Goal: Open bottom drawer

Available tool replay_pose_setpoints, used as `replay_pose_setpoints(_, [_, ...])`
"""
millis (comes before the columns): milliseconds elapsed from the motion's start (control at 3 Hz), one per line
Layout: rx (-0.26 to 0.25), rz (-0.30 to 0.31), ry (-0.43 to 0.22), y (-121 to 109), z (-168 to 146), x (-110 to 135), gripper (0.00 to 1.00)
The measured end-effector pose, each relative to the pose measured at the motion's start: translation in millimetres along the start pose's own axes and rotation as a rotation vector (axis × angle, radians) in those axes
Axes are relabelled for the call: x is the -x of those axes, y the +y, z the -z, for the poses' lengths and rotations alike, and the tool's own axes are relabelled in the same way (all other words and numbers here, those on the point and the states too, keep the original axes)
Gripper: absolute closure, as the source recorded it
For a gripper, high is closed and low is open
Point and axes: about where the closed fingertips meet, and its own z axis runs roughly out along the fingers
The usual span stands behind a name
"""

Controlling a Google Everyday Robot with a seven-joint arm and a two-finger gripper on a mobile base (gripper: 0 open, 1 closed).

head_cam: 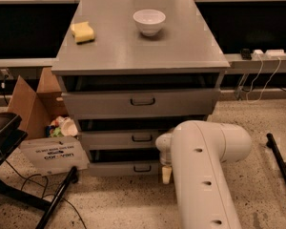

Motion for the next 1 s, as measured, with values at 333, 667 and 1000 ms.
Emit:
replay_pose_setpoints(333, [0.006, -0.031, -0.007, 1.4, -8.7, -9.5, 0.17])
replay_pose_setpoints(667, [0.021, -0.099, 0.024, 27.0, -4.3, -46.9, 0.41])
replay_pose_setpoints(1000, [0.153, -0.189, 0.085, 115.3, -22.6, -95.7, 0.64])
